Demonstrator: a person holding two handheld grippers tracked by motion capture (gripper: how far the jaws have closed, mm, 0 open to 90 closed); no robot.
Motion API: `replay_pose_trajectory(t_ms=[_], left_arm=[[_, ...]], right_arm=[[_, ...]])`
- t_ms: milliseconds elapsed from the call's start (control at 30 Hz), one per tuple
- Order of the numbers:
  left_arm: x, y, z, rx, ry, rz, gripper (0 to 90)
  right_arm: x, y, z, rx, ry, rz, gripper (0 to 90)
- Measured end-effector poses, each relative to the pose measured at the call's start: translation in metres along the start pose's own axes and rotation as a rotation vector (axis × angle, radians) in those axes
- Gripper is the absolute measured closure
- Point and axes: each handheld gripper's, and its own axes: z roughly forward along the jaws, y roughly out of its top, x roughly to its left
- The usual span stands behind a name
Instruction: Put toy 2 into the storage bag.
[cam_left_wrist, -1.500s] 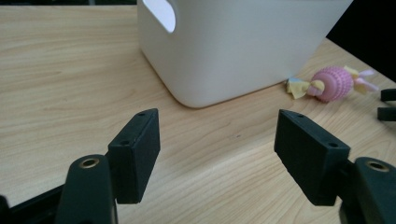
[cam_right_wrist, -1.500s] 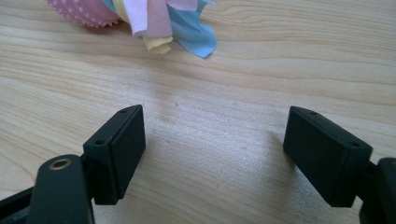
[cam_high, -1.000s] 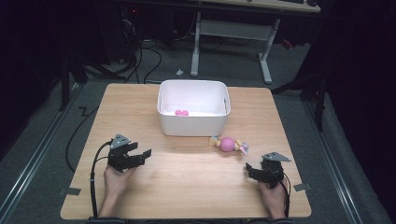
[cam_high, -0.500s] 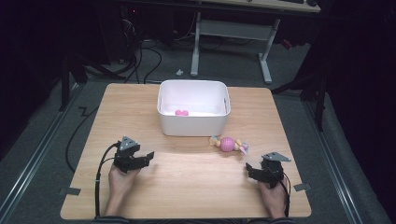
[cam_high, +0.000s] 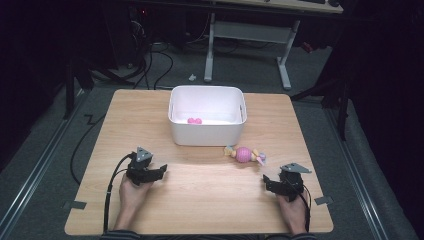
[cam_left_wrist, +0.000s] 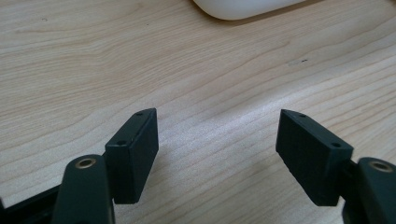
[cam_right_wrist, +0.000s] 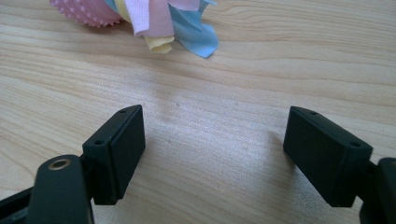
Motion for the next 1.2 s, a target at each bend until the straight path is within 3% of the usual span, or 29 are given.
replay_pose_trajectory(t_ms=[200,500,700,867,1200], left_arm=[[-0.003,-0.003,0.006,0.005,0.025,0.038,29.9],[-0.003,-0.004,0.005,0.008,0.035,0.032,28.2],[-0.003,-0.004,0.006,0.008,0.041,0.026,26.5],[-0.003,-0.004,0.006,0.008,0.041,0.026,26.4],[-0.003,-0.004,0.006,0.009,0.04,0.025,26.3]], right_arm=[[0.0,0.0,0.0,0.0,0.003,0.001,20.6],[0.001,0.0,-0.002,0.016,0.026,-0.023,21.7],[0.007,0.003,-0.014,-0.042,0.059,-0.061,23.4],[0.014,0.016,-0.027,-0.098,0.101,-0.116,23.6],[0.029,0.046,-0.029,-0.13,0.163,-0.174,24.7]])
